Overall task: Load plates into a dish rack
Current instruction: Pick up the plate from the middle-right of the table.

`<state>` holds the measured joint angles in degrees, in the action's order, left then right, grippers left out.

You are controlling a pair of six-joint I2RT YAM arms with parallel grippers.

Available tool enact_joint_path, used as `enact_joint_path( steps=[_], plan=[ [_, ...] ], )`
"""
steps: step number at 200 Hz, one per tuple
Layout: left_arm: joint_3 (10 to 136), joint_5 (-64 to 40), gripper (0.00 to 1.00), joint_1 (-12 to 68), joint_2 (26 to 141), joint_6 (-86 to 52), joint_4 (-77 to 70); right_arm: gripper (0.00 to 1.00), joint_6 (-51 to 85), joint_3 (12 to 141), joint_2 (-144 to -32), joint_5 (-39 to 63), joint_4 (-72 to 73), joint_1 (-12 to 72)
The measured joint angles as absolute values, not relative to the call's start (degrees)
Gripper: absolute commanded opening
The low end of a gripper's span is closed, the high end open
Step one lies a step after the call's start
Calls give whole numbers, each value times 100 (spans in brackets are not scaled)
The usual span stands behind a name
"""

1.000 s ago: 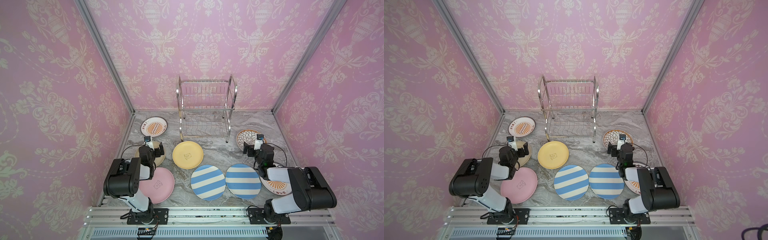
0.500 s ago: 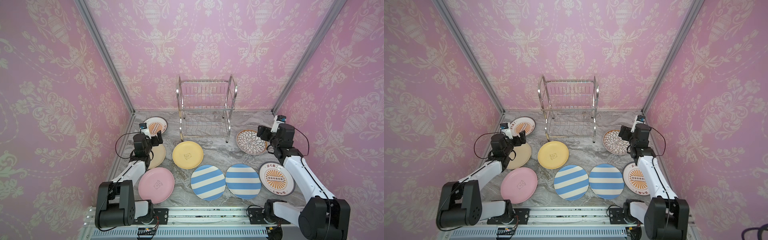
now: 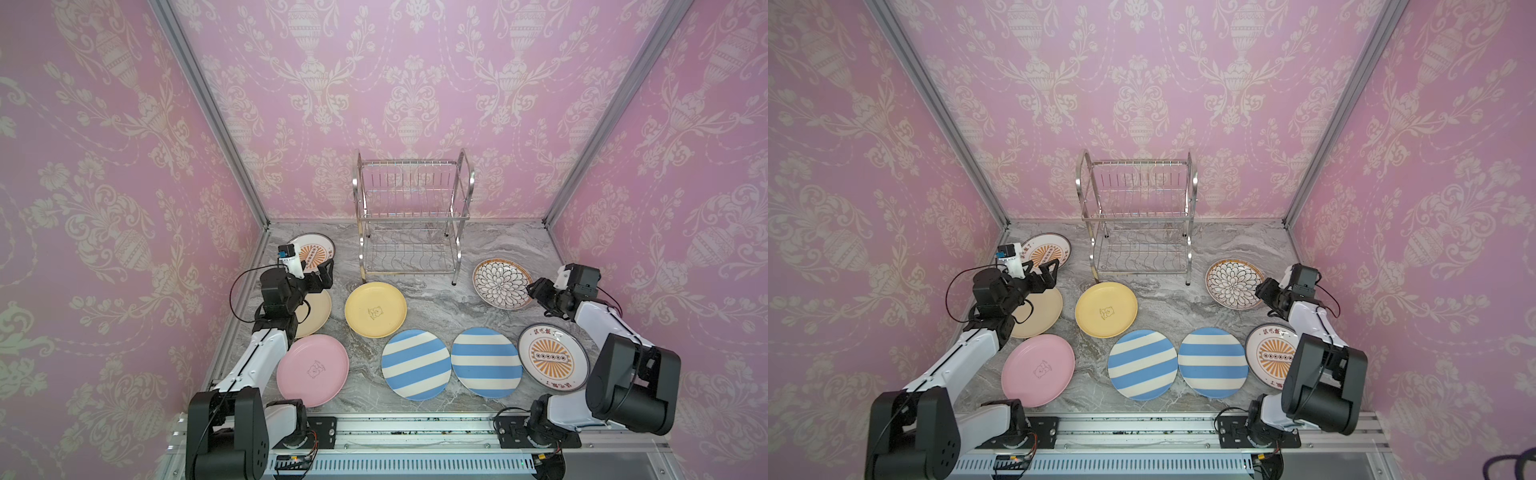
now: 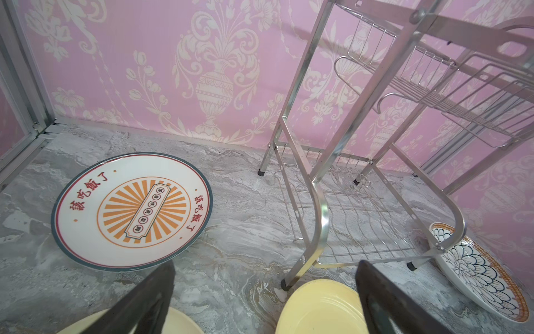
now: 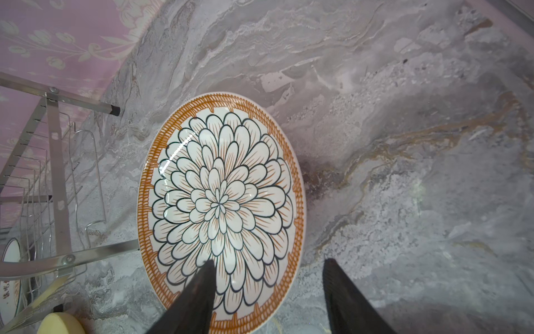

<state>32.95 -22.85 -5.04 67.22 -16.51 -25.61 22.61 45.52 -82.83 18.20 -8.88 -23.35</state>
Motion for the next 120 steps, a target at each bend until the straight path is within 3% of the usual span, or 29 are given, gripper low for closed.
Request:
enact_joint_path(
  steps=[38,120],
  plan=[
    [3297,-2600,99,-502,6735,-1804,-2571,52,2281,4552,-8783,2038,-707,-2515],
    [3378,-2832,99,-421,6759,-1900,-2600,46,2355,4552,-9524,2276,-152,-2543]
  ],
)
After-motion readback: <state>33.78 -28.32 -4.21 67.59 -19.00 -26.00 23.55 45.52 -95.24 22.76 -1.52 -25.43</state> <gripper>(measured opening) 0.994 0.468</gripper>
